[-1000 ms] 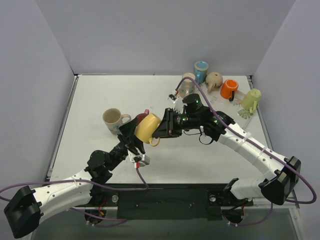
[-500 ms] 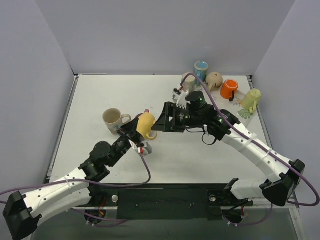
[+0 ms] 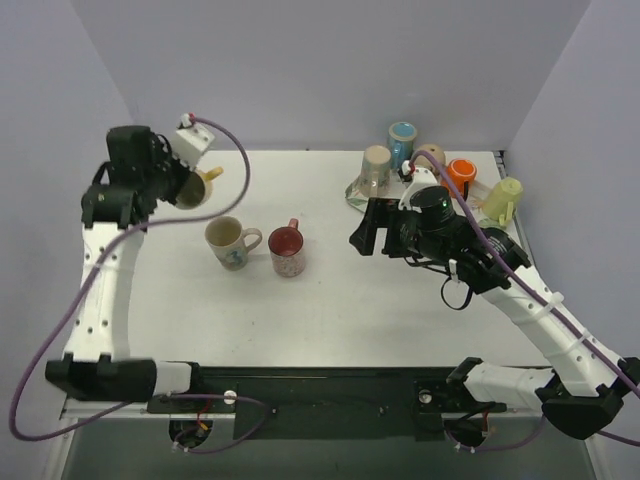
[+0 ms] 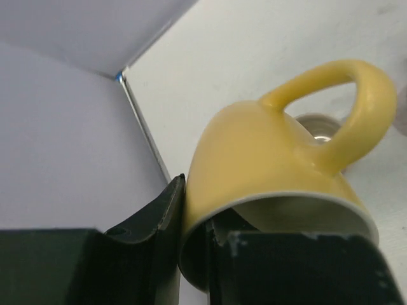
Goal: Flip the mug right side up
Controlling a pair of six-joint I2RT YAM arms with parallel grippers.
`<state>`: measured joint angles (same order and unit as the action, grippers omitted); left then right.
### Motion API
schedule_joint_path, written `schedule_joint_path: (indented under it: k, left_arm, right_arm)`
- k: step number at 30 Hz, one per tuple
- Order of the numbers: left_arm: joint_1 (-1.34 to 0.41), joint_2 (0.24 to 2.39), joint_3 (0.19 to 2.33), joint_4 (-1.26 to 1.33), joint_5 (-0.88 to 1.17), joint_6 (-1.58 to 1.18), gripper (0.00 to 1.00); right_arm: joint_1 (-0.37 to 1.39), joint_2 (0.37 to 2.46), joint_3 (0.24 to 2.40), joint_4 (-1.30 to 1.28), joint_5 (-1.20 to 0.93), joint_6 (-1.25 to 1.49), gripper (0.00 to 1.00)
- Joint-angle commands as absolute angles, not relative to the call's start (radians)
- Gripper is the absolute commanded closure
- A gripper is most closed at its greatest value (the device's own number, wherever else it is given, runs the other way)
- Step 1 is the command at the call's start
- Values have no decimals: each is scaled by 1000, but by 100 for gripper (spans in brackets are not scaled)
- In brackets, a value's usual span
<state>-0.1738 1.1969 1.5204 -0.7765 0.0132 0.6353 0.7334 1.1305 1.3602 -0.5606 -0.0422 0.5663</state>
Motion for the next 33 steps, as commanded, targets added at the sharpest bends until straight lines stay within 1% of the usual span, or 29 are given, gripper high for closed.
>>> schedule_joint_path:
  k: [1,2,3,4,7,8,11,12,14,16,19,21,24,27,30,32,33]
  left_arm:
    - [105,1511,1877,-1245,228,612,100]
    - [154,1573,1964,-1311,230,623,100]
    - [179,1635,2000,-1345,226,630,100]
    - [220,1675,2041,-1383,212,646,100]
    - [281,1817,2098,-1440,177,672,100]
    - [293,1845,2112,-1471,166,679,100]
    - [299,1974,2109,-1528,112,689,100]
    - [307,2014,2103,-1534,114,693,100]
    - [319,2055,2092,-1531,123,692,100]
    - [328,2083,2071,-1506,127,684,100]
    - [327,2108,2017,-1447,129,673,100]
    - [328,2140,2000,-1430,133,670,100]
    - [328,2158,1964,-1390,135,669,100]
    - [328,2174,1945,-1368,137,670,100]
    - [330,2187,1928,-1356,137,678,100]
    - [330,2194,1925,-1351,143,684,97]
    - [328,2198,1925,-1351,146,686,93]
  right_arm:
    - [663,1126,1330,-612,75,479,18]
    - [640,1127,1324,-609,140,468,17]
    - [632,1127,1318,-606,181,442,17]
    - [627,1131,1318,-601,277,425,17]
    - [615,1167,1295,-537,406,349,17]
    - [615,1178,1289,-473,452,333,18]
    - [609,1250,1230,-297,492,220,18]
    - [606,1294,1220,-216,494,181,19]
    - [588,1389,1235,-137,514,146,21]
    - [572,1486,1273,-83,523,115,25]
    - [554,1601,1299,63,517,89,28]
    - [526,1725,1369,84,489,123,34]
    - [497,1828,1416,118,523,130,35]
    - [459,1923,1449,164,451,164,35]
    - [423,1991,1515,149,420,199,37]
    - [402,2040,1568,108,402,230,38]
    - [390,2066,1594,101,388,254,38]
